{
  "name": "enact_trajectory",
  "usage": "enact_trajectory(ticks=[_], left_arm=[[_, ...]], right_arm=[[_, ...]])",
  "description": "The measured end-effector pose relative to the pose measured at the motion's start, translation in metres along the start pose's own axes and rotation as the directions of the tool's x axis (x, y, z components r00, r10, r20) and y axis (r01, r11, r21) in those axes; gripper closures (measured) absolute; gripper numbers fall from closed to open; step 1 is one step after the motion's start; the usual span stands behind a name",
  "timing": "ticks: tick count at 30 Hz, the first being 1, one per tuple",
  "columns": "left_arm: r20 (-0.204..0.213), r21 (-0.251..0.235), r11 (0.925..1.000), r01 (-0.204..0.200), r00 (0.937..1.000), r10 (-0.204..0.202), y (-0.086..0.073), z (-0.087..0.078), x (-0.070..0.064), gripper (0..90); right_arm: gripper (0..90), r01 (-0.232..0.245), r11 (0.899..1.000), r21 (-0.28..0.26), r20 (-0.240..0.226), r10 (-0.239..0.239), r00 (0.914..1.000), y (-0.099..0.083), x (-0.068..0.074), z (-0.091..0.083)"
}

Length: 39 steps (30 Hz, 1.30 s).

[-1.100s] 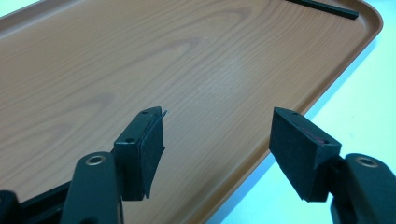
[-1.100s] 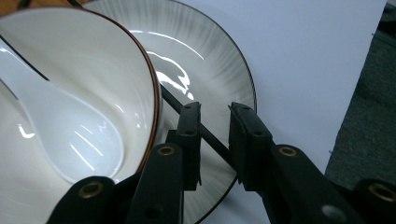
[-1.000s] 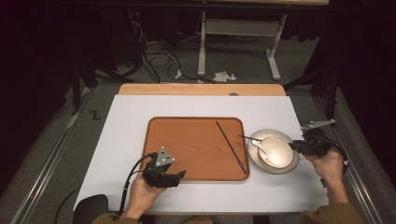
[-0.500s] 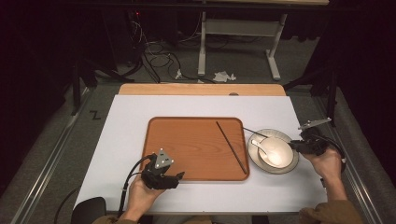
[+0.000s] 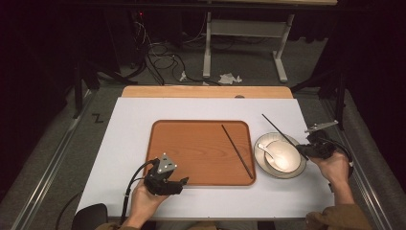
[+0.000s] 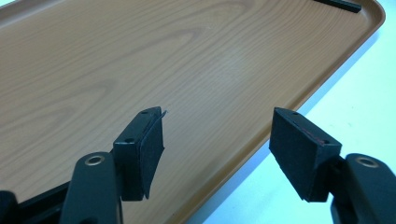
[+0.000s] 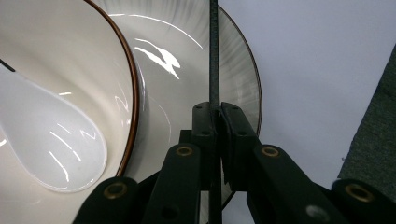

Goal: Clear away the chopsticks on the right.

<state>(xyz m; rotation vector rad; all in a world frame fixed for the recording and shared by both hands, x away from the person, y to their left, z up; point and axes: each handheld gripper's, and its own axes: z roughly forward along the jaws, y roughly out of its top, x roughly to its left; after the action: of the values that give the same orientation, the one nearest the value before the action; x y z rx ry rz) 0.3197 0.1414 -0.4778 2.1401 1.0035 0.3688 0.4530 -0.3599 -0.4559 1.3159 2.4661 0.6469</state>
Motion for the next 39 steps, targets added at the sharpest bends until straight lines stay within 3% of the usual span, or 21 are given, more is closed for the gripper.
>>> enact_trajectory(ticks=[2,13,16,25,29,39], left_arm=[[0.000,0.000,1.0000,0.000,1.0000,0.000,0.000,0.000,0.000,35.0],[0.000,-0.005,1.0000,0.001,1.0000,-0.001,0.000,-0.001,0.001,35.0],[0.001,0.003,1.0000,-0.003,1.0000,0.003,0.001,0.001,0.001,35.0],[0.002,0.012,0.9998,-0.014,0.9999,0.014,0.001,0.004,0.000,35.0],[0.011,0.008,0.9999,-0.009,0.9999,0.009,0.003,0.004,0.002,35.0],[0.018,0.008,0.9997,-0.021,0.9996,0.021,0.006,0.007,0.001,35.1]], right_arm=[[86.4,0.004,1.000,-0.011,0.018,-0.004,0.9998,-0.001,0.001,0.000],[86.7,-0.017,0.997,-0.078,0.013,0.019,0.9997,-0.001,0.000,-0.009],[86.7,-0.024,0.992,-0.127,0.004,0.024,0.9997,0.000,0.000,-0.017],[86.6,-0.038,0.984,-0.177,-0.002,0.038,0.9993,0.001,0.003,-0.029],[86.7,-0.022,0.981,-0.195,0.001,0.023,0.9997,0.005,0.011,-0.038],[86.6,-0.078,0.972,-0.223,-0.049,0.068,0.9964,0.006,0.021,-0.051]])
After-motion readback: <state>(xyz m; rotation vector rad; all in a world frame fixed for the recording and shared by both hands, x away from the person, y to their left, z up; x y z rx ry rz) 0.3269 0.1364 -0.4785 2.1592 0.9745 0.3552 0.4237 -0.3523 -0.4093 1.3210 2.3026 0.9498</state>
